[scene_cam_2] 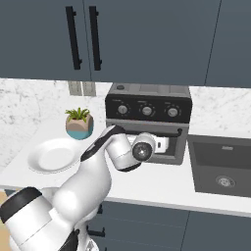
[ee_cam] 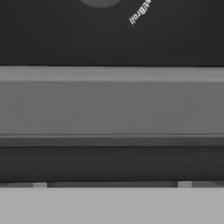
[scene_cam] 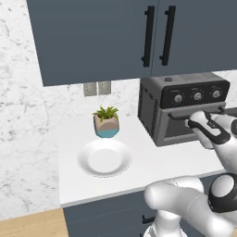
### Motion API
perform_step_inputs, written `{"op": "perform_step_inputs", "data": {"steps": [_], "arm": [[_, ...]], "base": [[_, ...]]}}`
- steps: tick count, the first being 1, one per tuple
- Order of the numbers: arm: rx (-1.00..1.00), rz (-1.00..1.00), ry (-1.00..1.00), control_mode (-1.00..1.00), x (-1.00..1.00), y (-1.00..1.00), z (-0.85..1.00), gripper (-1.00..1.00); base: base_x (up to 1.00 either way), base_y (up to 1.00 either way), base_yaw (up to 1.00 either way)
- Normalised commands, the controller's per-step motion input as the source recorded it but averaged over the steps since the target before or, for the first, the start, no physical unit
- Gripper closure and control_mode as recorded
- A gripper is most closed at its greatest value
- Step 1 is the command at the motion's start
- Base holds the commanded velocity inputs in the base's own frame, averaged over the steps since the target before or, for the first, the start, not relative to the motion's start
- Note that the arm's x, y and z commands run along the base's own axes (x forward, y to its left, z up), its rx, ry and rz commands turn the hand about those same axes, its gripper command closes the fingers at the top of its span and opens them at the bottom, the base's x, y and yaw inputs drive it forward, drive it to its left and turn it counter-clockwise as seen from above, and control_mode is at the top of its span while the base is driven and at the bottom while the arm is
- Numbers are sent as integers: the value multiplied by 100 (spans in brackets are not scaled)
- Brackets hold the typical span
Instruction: Pick up the kebab skewer and baguette bread, and place them inside the toaster oven. Close the toaster oven door and start by setting the timer.
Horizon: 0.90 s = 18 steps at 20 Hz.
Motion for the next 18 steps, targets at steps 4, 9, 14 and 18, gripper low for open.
{"op": "perform_step_inputs", "data": {"steps": [4, 9, 14, 18], "arm": [[0, 0, 0, -100, 19, 1, 0, -100], [0, 0, 0, -100, 11, 3, -3, -100], [0, 0, 0, -100, 1, 2, -7, -100], [0, 0, 0, -100, -3, 1, -14, -100]], "base": [[0, 0, 0], [0, 0, 0], [0, 0, 0], [0, 0, 0]]}}
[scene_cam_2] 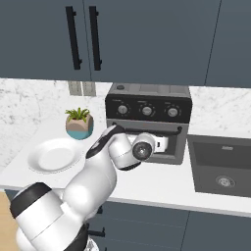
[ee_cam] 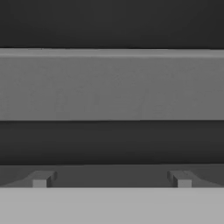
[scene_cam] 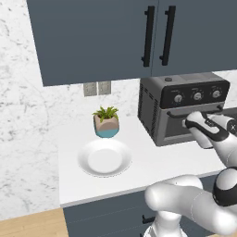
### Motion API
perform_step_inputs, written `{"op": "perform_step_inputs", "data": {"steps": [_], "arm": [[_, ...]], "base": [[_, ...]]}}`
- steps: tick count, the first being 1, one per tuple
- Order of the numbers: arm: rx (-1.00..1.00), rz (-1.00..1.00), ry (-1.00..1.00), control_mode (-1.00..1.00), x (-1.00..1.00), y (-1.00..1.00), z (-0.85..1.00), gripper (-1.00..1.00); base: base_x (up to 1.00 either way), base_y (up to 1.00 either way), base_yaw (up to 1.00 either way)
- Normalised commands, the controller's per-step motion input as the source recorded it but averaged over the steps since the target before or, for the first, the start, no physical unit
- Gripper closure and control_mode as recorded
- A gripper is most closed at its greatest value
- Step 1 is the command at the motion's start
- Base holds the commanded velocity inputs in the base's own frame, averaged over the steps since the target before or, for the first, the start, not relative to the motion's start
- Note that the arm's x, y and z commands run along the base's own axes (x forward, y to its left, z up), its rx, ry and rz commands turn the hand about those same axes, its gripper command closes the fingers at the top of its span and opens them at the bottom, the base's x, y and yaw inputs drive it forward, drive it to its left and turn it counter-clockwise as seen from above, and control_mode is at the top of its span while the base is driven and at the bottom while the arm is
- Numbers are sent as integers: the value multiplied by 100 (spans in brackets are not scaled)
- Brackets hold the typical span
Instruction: Pick up the kebab skewer and baguette bread, and place them inside the toaster oven. Close the toaster oven door and start by setting the timer.
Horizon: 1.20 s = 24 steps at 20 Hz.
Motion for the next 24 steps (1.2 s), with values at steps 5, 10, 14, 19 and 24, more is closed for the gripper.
{"op": "perform_step_inputs", "data": {"steps": [5, 10, 14, 19, 24], "arm": [[2, 0, 0, -100, -25, 0, -18, -100], [1, 0, 0, -100, -15, -1, 15, -100], [0, 0, 0, -100, -5, 5, 67, -100], [0, 0, 0, -100, -14, 20, 54, -100], [0, 0, -2, -100, -27, 36, 31, -100]], "base": [[0, 0, 0], [0, 0, 0], [0, 0, 0], [0, 0, 0], [0, 0, 0]]}}
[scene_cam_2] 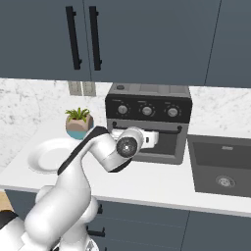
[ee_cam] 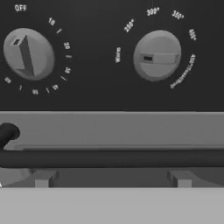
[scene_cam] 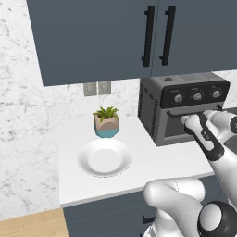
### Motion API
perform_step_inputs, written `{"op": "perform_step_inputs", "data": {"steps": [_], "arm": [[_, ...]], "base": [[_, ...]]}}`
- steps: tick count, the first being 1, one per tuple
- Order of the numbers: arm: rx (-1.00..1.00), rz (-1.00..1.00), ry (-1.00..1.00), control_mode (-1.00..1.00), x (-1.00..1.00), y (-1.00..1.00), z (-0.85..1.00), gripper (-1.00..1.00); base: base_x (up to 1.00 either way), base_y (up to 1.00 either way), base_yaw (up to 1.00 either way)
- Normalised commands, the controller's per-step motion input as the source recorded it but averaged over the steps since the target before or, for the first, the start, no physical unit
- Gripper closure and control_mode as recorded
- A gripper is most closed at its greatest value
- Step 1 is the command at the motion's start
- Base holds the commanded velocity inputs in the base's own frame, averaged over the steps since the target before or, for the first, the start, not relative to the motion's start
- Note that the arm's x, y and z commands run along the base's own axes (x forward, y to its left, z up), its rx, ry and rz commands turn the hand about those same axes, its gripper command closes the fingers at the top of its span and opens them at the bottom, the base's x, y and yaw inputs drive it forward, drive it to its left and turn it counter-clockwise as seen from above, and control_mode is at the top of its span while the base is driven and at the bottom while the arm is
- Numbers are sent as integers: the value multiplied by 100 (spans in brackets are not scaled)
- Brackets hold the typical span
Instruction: Pick up the kebab skewer and baguette bread, and place them inside the toaster oven. Close the toaster oven door and start by setting the timer.
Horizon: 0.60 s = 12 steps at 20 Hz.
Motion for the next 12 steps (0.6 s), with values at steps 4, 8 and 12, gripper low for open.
{"op": "perform_step_inputs", "data": {"steps": [4, 8, 12], "arm": [[0, 0, -4, -100, -18, 29, 32, -100], [0, 0, 0, -100, 0, 0, 28, -100], [0, 0, 0, -100, -5, 1, 31, -100]], "base": [[0, 0, 0], [0, 0, 0], [0, 0, 0]]}}
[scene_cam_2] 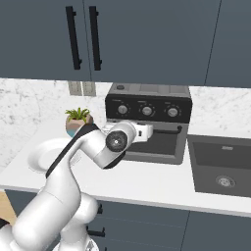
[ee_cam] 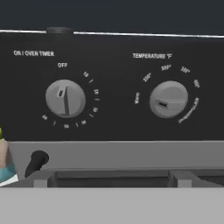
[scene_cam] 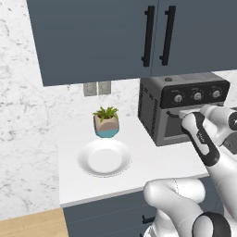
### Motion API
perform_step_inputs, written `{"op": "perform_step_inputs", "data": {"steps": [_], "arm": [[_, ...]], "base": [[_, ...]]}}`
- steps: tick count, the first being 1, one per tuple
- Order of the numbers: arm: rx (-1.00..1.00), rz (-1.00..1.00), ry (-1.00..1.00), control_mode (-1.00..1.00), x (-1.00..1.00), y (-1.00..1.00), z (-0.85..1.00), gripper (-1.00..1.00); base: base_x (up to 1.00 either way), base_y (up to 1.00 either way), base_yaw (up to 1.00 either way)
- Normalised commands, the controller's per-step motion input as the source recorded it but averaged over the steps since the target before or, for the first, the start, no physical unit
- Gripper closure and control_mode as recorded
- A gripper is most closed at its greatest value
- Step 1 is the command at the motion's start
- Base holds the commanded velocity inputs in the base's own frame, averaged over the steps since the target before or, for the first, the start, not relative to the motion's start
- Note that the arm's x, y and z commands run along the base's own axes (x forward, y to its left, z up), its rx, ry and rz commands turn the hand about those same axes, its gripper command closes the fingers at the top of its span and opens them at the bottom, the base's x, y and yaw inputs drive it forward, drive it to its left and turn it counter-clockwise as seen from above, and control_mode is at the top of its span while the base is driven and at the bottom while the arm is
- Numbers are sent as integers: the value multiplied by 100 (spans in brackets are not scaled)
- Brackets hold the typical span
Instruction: Pick up the kebab skewer and baguette bread, and place them inside the toaster oven. Close the toaster oven door and start by setting the timer.
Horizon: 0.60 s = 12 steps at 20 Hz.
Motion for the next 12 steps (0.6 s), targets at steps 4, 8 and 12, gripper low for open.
{"op": "perform_step_inputs", "data": {"steps": [4, 8, 12], "arm": [[0, 0, 0, -100, -17, 12, 38, -100], [2, 0, -4, -100, -15, 25, 30, -100], [6, 0, -11, -100, -10, 13, 11, -100]], "base": [[0, 0, 0], [0, 0, 0], [0, 0, 0]]}}
